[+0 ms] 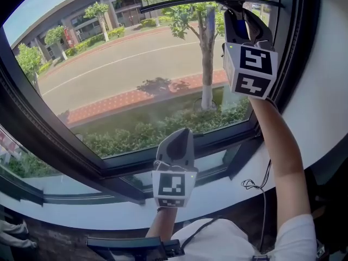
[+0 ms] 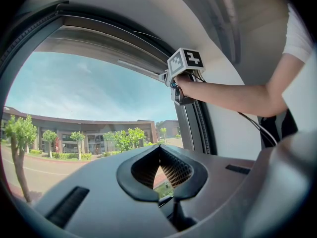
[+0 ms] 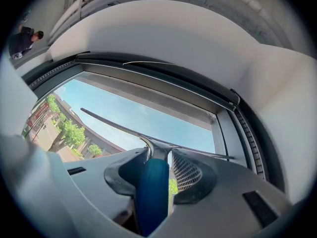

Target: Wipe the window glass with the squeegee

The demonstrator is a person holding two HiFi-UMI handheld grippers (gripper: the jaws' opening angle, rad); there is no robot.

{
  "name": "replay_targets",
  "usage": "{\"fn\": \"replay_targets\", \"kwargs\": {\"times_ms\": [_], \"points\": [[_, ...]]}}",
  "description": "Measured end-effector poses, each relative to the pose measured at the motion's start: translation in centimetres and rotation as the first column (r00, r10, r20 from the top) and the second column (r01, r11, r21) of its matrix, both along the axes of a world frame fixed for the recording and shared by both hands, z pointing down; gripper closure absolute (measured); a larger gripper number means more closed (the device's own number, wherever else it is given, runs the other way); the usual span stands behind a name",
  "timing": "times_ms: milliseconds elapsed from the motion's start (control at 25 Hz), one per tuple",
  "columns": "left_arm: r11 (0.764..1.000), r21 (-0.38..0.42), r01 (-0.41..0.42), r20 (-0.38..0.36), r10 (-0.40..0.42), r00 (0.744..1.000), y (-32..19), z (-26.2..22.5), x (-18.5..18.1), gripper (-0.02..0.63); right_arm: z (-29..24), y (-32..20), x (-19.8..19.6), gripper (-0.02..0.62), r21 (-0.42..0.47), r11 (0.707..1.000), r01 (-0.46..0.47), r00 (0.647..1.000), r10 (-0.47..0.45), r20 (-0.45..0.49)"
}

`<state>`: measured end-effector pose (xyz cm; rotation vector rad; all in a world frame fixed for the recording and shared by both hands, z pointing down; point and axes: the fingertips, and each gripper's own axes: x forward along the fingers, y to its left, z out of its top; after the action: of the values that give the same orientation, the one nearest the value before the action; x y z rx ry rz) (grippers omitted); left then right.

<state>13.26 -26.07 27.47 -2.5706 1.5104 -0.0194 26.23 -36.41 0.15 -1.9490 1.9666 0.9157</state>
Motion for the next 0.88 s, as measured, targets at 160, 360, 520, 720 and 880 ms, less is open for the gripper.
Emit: {"fn": "replay_targets", "kwargs": {"times_ms": [160,360,520,720,880], "points": [[1.0,-0.008,0.005,0.003,-0.005,1.0,0.3,0.1,-0.5,0.603,1.0,0.3,-0.3,0.445,-0.008,1.0,-0.005,1.0,0.005,-0.004],[1.0,-0.011,0.007,0.002,-0.007,1.0,0.3,0.2,-0.5,0.603,2.3,0.3,-0.2,0.445,-0.022,1.0,-0.005,1.0,0.005,0.001],[1.0,-0.015,0.003,0.01,-0.003,1.0,0.2,0.2,-0.2,0.603,3.3,0.1,-0.1,0.445,-0.033,0.999,-0.007,1.0,0.007,0.006],[1.0,-0.023,0.002,0.006,-0.002,1.0,0.4,0.5,-0.1,0.603,4.8,0.3,-0.2,0.445,-0.048,0.999,-0.008,1.0,0.008,0.004],[0.999,-0.035,-0.004,0.006,0.004,1.0,0.7,0.6,0.3,0.603,6.2,0.4,-0.3,0.445,-0.074,0.997,-0.006,1.0,0.006,-0.001]]}}
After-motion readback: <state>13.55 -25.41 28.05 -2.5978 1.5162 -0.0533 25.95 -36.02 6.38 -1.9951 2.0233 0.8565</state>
